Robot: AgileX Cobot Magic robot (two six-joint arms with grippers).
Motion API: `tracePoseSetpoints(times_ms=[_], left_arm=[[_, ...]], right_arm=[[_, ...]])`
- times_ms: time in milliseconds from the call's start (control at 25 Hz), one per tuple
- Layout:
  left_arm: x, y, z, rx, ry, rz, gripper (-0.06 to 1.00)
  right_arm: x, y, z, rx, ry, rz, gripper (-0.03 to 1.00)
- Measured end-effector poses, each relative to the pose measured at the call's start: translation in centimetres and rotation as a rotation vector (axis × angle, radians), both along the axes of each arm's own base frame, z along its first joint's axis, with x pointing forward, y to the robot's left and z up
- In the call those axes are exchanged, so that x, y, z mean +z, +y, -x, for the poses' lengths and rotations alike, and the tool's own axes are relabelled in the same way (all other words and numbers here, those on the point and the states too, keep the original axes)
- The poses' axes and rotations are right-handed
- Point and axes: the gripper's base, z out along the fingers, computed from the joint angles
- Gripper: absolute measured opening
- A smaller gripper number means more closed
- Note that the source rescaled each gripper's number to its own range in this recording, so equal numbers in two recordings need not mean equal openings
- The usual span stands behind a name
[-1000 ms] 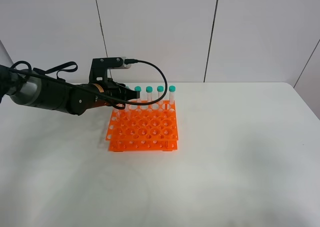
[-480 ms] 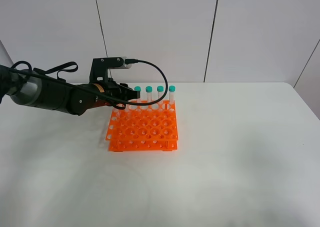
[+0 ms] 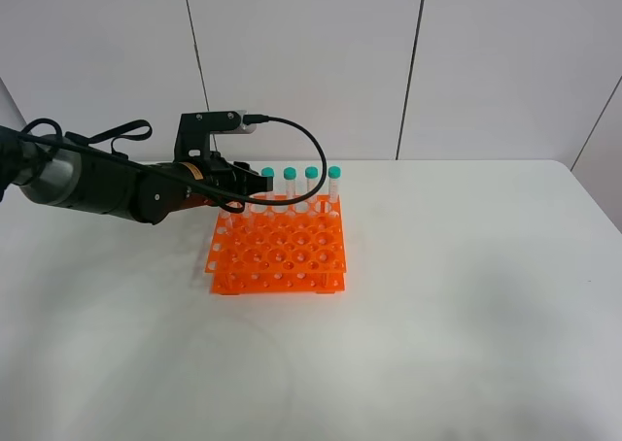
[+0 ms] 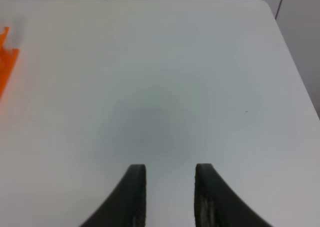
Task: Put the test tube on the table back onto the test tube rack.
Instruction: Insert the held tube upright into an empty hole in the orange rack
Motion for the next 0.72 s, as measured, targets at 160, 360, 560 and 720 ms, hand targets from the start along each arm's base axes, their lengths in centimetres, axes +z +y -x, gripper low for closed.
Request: tracePoseSetpoints(times_ms=[160,360,560,720], left_arm=[[0.0,0.0,0.0,0.0,0.0,0.0,0.99],[0.0,0.0,0.0,0.0,0.0,0.0,0.99],[1.7,0.1,0.2,-0.001,-0.031,0.013,0.99],[2.5,0.2,0.5,-0.002,-0.028,0.014,0.99]], right_arm=[[0.0,0.0,0.0,0.003,-0.001,-0.005,0.36],[0.0,0.0,0.0,0.003,-0.001,-0.005,0.36],[0.0,0.0,0.0,0.003,-0.001,-0.005,0.36],[0.0,0.0,0.0,0.003,-0.001,-0.005,0.36]])
